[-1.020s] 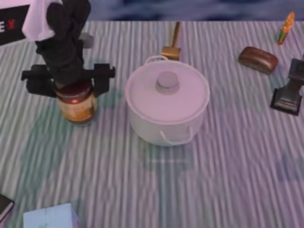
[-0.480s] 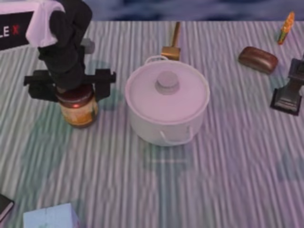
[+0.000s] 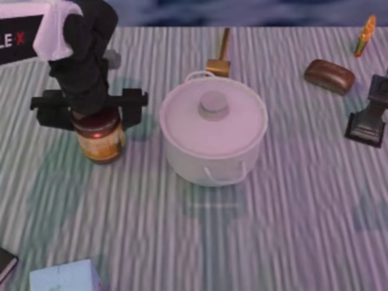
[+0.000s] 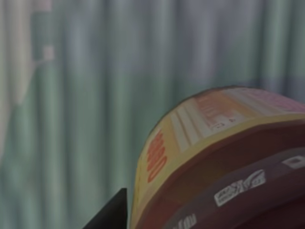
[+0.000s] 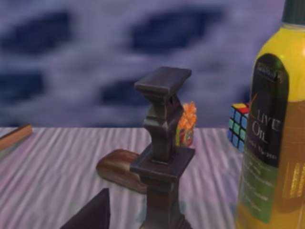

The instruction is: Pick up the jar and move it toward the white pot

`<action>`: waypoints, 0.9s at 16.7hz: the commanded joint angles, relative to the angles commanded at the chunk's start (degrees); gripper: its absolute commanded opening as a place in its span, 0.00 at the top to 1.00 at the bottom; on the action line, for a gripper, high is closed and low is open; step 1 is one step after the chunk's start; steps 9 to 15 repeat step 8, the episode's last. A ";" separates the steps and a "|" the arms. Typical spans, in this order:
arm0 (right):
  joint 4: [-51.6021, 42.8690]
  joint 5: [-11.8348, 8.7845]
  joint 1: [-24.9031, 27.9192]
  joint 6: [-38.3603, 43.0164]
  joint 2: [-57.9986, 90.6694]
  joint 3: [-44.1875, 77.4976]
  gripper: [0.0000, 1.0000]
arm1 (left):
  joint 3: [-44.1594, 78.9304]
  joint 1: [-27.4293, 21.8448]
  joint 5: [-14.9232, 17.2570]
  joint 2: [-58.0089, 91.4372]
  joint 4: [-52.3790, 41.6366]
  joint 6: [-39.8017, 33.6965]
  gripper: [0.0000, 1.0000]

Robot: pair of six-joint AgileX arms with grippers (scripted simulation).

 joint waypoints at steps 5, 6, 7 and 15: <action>0.00 0.00 0.00 0.00 0.00 0.00 0.00 | 0.00 0.00 0.00 0.00 0.00 0.00 0.00; 0.00 0.00 0.00 0.00 0.00 0.00 0.00 | 0.00 0.00 0.00 0.00 0.00 0.00 0.00; 0.00 0.00 0.00 0.00 0.00 0.00 0.00 | 0.00 0.00 0.00 0.00 0.00 0.00 0.00; 0.00 0.00 0.00 0.00 0.00 0.00 0.00 | 0.00 0.00 0.00 0.00 0.00 0.00 0.00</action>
